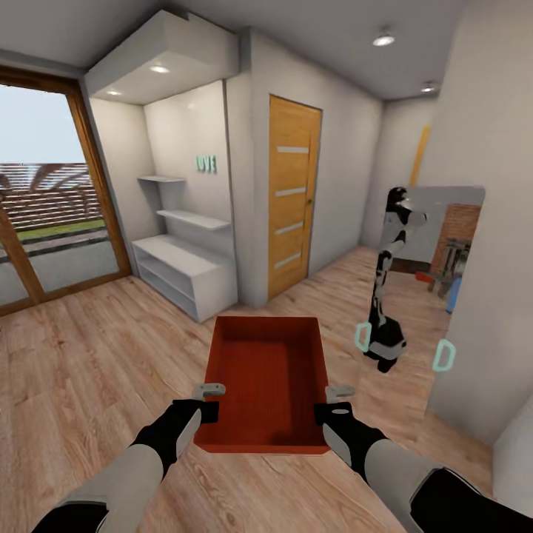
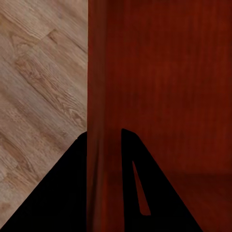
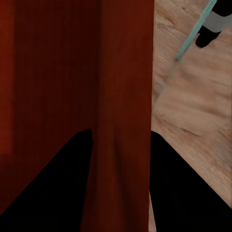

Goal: Move the two storage containers from the living room to the garage. In the garage, place one container on the floor and stack the other container on top of it (either order is fine).

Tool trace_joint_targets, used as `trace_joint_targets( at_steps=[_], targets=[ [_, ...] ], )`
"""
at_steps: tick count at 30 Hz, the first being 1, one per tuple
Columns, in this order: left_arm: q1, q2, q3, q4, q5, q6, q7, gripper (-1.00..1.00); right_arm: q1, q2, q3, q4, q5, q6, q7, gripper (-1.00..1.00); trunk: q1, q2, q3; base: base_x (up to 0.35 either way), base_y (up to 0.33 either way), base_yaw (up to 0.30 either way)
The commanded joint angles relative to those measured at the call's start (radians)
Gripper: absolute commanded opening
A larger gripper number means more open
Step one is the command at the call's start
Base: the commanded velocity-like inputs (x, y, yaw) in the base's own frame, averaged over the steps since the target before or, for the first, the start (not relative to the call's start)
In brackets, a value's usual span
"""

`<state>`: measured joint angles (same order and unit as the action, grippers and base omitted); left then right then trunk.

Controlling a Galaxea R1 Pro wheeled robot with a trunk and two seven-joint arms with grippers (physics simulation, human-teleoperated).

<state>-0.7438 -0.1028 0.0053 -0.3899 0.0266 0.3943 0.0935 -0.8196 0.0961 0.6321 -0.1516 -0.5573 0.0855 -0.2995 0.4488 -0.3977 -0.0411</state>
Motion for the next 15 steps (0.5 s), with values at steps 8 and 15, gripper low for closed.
trace_joint_targets(
  at_steps=[8, 15],
  targets=[
    [0.0, 0.0, 0.001, 0.0, 0.002, 0.006, 0.009, -1.0, -0.001, -0.001, -0.015, -0.011, 0.007, 0.009, -0.006, -1.0, 0.001, -0.002, -0.002, 0.322, 0.0, 0.228],
    [0.0, 0.0, 0.001, 0.0, 0.001, 0.006, 0.009, -1.0, -0.001, -0.001, -0.015, -0.011, 0.007, 0.008, -0.006, -1.0, 0.001, -0.002, -0.002, 0.322, 0.0, 0.027]
  ],
)
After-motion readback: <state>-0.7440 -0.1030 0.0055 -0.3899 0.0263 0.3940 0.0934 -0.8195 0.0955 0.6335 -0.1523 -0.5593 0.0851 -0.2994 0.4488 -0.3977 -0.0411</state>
